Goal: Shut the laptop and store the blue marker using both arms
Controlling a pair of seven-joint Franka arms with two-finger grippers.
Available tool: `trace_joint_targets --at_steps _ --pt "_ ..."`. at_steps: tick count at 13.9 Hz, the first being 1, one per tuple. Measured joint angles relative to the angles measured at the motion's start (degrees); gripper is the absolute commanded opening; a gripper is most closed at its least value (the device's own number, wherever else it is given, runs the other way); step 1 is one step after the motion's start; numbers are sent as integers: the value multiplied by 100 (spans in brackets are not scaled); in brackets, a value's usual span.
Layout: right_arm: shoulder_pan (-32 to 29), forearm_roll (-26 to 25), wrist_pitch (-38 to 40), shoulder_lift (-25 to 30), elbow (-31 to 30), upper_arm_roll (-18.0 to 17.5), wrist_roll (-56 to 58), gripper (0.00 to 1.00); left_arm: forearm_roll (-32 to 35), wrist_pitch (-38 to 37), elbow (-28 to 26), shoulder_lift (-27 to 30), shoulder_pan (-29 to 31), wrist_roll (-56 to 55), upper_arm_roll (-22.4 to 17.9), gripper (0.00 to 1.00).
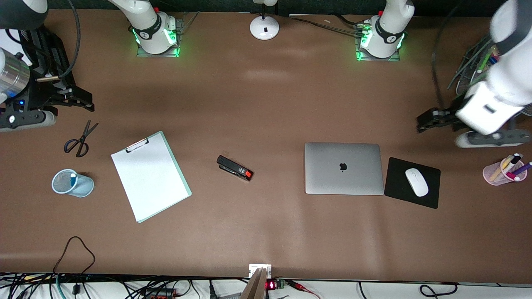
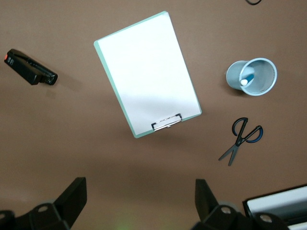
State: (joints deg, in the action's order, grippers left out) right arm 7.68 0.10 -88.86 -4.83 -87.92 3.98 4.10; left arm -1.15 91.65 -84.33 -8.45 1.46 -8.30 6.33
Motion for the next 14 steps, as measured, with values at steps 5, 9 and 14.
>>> trace_joint_targets --at_steps 5,9,14 --pt "-171 -8 -324 653 -563 61 3 100 -74 -181 -530 647 29 978 -634 100" --pt "-187 -2 -386 587 -526 62 -2 100 -75 -419 -958 1033 29 1328 -780 100" --pt "-240 20 -408 604 -524 77 -20 100 -63 -415 -960 1044 -107 1311 -763 100"
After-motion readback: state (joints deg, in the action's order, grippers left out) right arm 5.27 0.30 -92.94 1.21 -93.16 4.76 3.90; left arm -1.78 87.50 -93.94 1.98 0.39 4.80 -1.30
